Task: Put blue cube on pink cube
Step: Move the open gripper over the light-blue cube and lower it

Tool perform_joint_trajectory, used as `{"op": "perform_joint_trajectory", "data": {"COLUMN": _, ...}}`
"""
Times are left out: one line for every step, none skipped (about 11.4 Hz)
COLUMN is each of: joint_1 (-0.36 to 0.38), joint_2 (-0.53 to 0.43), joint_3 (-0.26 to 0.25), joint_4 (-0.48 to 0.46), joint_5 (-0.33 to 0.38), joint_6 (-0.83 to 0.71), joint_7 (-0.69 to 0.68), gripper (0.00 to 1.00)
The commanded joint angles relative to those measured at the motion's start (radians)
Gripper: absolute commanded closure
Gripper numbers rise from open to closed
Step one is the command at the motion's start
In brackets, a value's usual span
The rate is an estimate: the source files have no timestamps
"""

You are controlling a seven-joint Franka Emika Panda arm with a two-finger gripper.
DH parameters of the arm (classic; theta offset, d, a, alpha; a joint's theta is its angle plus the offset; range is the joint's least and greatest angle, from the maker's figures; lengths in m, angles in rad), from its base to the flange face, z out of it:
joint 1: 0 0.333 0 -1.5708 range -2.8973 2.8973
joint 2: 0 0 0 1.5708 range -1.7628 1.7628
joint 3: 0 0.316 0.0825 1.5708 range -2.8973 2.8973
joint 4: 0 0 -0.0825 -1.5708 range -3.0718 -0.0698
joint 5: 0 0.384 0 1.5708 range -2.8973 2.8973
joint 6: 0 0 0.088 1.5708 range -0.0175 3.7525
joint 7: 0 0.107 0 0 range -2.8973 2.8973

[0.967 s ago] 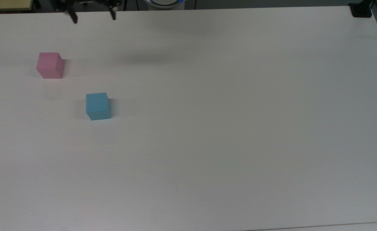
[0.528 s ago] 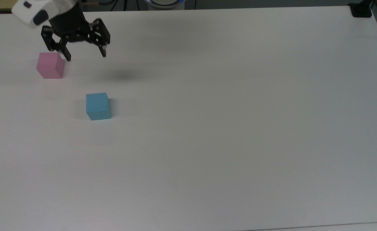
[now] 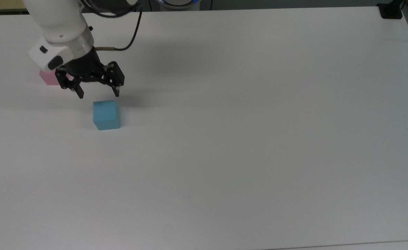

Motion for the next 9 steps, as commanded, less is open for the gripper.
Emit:
{"op": "perform_joint_trajectory", "data": {"joint_1": 0.014, "joint_2": 0.044, "joint_3": -0.006, "joint_4": -0.008, "joint_5": -0.016, "joint_6": 0.060, "joint_7": 0.022, "gripper": 0.00}}
{"op": "perform_joint_trajectory", "data": {"joint_1": 0.019, "joint_2": 0.065, "joint_3": -0.008, "joint_4": -0.008, "joint_5": -0.036, "joint_6": 0.074, "joint_7": 0.032, "gripper": 0.00}}
{"op": "perform_joint_trajectory", "data": {"joint_1": 0.019, "joint_2": 0.078, "joint_3": -0.006, "joint_4": -0.013, "joint_5": -0.070, "joint_6": 0.086, "joint_7": 0.037, "gripper": 0.00}}
{"op": "perform_joint_trajectory", "data": {"joint_1": 0.019, "joint_2": 0.084, "joint_3": -0.008, "joint_4": -0.025, "joint_5": -0.085, "joint_6": 0.096, "joint_7": 0.037, "gripper": 0.00}}
{"op": "perform_joint_trajectory", "data": {"joint_1": 0.019, "joint_2": 0.084, "joint_3": -0.008, "joint_4": -0.027, "joint_5": -0.089, "joint_6": 0.100, "joint_7": 0.037, "gripper": 0.00}}
{"op": "perform_joint_trajectory", "data": {"joint_1": 0.019, "joint_2": 0.087, "joint_3": -0.008, "joint_4": -0.028, "joint_5": -0.102, "joint_6": 0.102, "joint_7": 0.037, "gripper": 0.00}}
{"op": "perform_joint_trajectory", "data": {"joint_1": 0.019, "joint_2": 0.089, "joint_3": -0.008, "joint_4": -0.038, "joint_5": -0.122, "joint_6": 0.103, "joint_7": 0.037, "gripper": 0.00}}
{"op": "perform_joint_trajectory", "data": {"joint_1": 0.019, "joint_2": 0.089, "joint_3": -0.008, "joint_4": -0.041, "joint_5": -0.125, "joint_6": 0.103, "joint_7": 0.037, "gripper": 0.07}}
{"op": "perform_joint_trajectory", "data": {"joint_1": 0.020, "joint_2": 0.089, "joint_3": -0.008, "joint_4": -0.041, "joint_5": -0.125, "joint_6": 0.102, "joint_7": 0.041, "gripper": 0.34}}
